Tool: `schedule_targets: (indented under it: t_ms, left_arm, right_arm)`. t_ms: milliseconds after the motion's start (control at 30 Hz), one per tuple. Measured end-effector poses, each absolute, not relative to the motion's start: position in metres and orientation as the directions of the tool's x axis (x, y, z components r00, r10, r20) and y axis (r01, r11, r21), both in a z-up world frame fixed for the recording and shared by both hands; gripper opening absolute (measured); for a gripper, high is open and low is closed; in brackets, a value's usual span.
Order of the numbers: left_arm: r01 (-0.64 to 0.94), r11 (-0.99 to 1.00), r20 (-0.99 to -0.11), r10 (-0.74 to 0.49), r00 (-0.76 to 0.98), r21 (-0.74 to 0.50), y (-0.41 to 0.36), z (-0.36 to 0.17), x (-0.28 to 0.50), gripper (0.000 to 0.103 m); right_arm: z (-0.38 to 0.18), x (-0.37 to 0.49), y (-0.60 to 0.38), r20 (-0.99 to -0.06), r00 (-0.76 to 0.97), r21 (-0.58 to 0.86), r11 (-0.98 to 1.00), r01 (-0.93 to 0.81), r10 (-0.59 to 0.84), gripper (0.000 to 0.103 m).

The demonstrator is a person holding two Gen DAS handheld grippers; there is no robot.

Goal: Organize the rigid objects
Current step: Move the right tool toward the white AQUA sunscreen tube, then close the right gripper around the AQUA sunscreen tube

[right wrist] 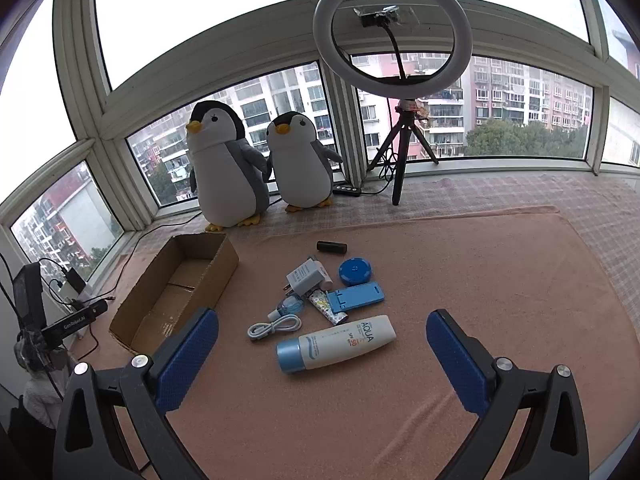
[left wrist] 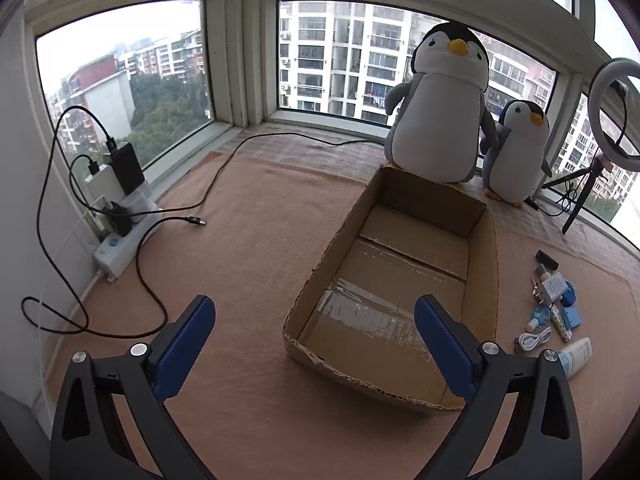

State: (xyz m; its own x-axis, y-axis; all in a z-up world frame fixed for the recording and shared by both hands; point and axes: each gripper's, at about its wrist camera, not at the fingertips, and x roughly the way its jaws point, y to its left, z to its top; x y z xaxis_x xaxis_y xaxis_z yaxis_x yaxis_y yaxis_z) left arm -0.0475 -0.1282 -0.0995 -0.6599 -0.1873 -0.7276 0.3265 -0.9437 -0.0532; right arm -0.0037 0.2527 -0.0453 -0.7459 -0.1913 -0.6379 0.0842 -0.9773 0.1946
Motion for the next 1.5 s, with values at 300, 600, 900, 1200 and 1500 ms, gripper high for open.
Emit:
schedule_targets:
  t_ms: [300, 600, 900, 1200, 1500]
  left_arm:
    - [0.356, -0.934, -0.777, -0.199, -0.597, -0.034, -0.14, -0.135, -0.074, 0.073]
    - [0.367, -0.93, -0.797, -0.22, -0.562, -0.003, -0.142, -0.161, -0.084, 0.055]
    - [0.351, -0.936, -0.817, -0.22, -0.534, 0.022, -0.139, -0.175, -0.091, 0.038]
    - [0.328, -0.944, -0.823, -0.203, -0.53, 0.021, -0.134, -0.182, -0.096, 0.036]
    - [0.33, -0.944, -0.82, -0.204, -0.535, 0.02, -0.136, -0.184, -0.097, 0.036]
  right_arm:
    - [-0.054, -0.007, 0.25, -0.665, -0.724, 0.169, -0.981, 0.092, -0.182, 0.103]
    - [-0.076, -0.017, 0.259, -0.701, -0.691, 0.169, -0.982, 0.082, -0.178, 0.102]
    - [-0.11, -0.04, 0.254, -0.777, -0.603, 0.161, -0.983, 0.088, -0.182, 0.089]
    - [-0.128, -0.065, 0.207, -0.808, -0.514, 0.205, -0.955, 0.215, -0.289, 0.065]
    - [-0.154, -0.106, 0.167, -0.812, -0.392, 0.364, -0.901, 0.237, -0.432, 0.05]
